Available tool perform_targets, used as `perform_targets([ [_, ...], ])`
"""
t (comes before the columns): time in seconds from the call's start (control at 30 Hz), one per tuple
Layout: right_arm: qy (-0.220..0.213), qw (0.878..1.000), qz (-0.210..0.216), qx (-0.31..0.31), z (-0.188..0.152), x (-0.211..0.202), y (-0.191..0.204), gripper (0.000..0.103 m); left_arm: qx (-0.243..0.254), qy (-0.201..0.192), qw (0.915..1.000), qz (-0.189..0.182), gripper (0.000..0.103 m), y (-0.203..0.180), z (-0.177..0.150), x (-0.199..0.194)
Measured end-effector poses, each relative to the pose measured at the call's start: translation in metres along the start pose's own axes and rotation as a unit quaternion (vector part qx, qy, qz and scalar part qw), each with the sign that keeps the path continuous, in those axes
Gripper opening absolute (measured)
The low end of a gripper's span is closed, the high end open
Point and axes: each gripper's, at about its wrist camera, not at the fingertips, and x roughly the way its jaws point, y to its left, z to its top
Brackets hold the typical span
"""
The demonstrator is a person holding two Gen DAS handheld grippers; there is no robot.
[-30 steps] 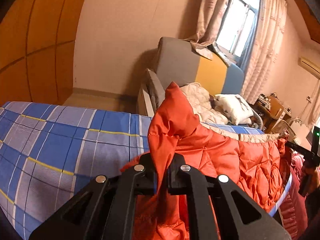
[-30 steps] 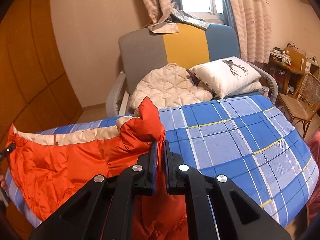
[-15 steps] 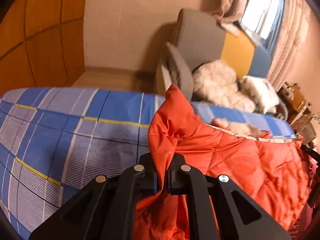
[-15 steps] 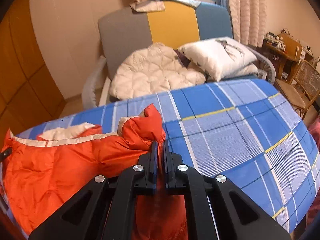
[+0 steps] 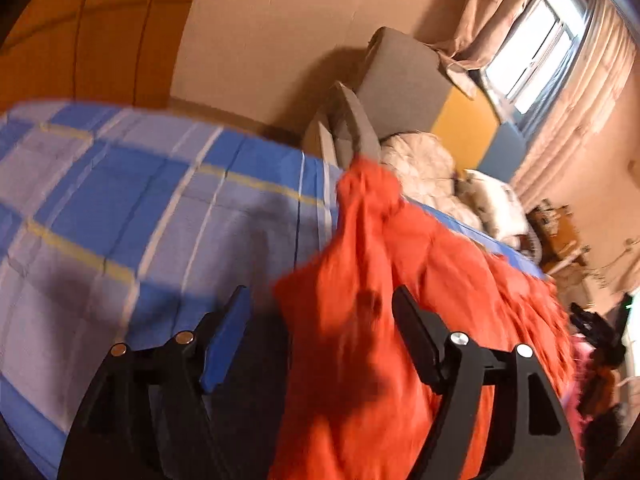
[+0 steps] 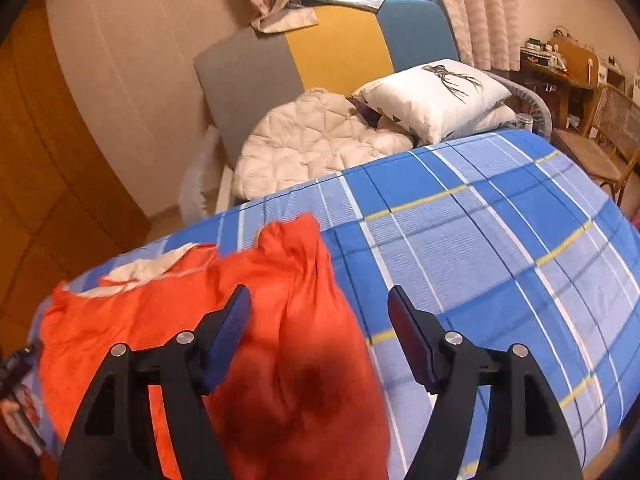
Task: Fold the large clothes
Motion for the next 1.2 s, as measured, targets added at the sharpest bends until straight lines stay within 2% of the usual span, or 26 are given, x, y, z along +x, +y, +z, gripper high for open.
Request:
perform_targets([
  [0.13, 0.017, 0.998, 0.052, 0.044, -0.038, -0.02, -0.022, 0.074, -0.048, 0.022, 0.9958, -0.075, 0.073, 0.019, -0.043, -0.008],
  [0.23, 0.032, 0.994, 0.074, 0.076, -0.066, -0.024, -0.038, 0.075, -0.074, 0.039, 0.9905, -0.109, 0.069, 0.026, -0.071, -0.004],
  [0.3, 0.047, 0.991, 0.089, 0.087, -0.079, -0.021, -0.041, 0.071, -0.086, 0.049, 0.9864, -0.131, 0.052, 0.026, -0.083, 0.0],
  [0.33, 0.052, 0.99, 0.097, 0.089, -0.083, -0.02, -0.041, 0.055, -0.09, 0.048, 0.9857, -0.134, 0.049, 0.026, -0.087, 0.001],
  [0.37, 0.055, 0.989, 0.101, 0.093, -0.085, -0.019, -0.039, 0.048, -0.094, 0.048, 0.9848, -0.138, 0.038, 0.024, -0.089, 0.001],
  [0.4, 0.054, 0.989, 0.104, 0.093, -0.086, -0.019, -0.037, 0.038, -0.098, 0.046, 0.9836, -0.144, 0.027, 0.023, -0.09, 0.0],
  [0.43, 0.051, 0.989, 0.106, 0.092, -0.086, -0.021, -0.035, 0.027, -0.097, 0.043, 0.9839, -0.144, 0.021, 0.021, -0.091, -0.002],
  [0.47, 0.047, 0.989, 0.109, 0.09, -0.086, -0.025, -0.032, 0.024, -0.093, 0.041, 0.9838, -0.148, 0.012, 0.018, -0.092, -0.005],
  [0.53, 0.041, 0.99, 0.109, 0.08, -0.084, -0.032, -0.028, 0.016, -0.08, 0.035, 0.9855, -0.145, 0.01, 0.01, -0.092, -0.012],
  [0.57, 0.039, 0.99, 0.11, 0.075, -0.084, -0.036, -0.027, 0.015, -0.073, 0.033, 0.9861, -0.146, 0.009, 0.006, -0.093, -0.017],
  [0.8, 0.032, 0.991, 0.115, 0.051, -0.101, -0.085, -0.032, 0.013, -0.061, 0.034, 0.9854, -0.155, 0.007, -0.003, -0.104, -0.034],
  [0.93, 0.041, 0.991, 0.12, 0.046, -0.119, -0.109, -0.039, 0.013, -0.056, 0.039, 0.9851, -0.158, 0.007, 0.005, -0.124, -0.059],
  [1.0, 0.049, 0.991, 0.119, 0.043, -0.131, -0.119, -0.042, 0.013, -0.05, 0.047, 0.9866, -0.148, 0.009, 0.005, -0.136, -0.071],
  [1.07, 0.056, 0.992, 0.11, 0.038, -0.14, -0.122, -0.044, 0.013, -0.038, 0.055, 0.9901, -0.124, 0.015, 0.005, -0.143, -0.079],
  [1.13, 0.054, 0.993, 0.098, 0.036, -0.143, -0.124, -0.045, 0.018, -0.031, 0.045, 0.9936, -0.099, 0.029, 0.005, -0.143, -0.087],
  [1.17, 0.051, 0.994, 0.093, 0.039, -0.142, -0.125, -0.046, 0.021, -0.03, 0.032, 0.9955, -0.084, 0.041, 0.005, -0.139, -0.094],
  [1.2, 0.042, 0.995, 0.079, 0.042, -0.14, -0.127, -0.047, 0.033, -0.031, 0.017, 0.9965, -0.076, 0.047, 0.006, -0.137, -0.102],
])
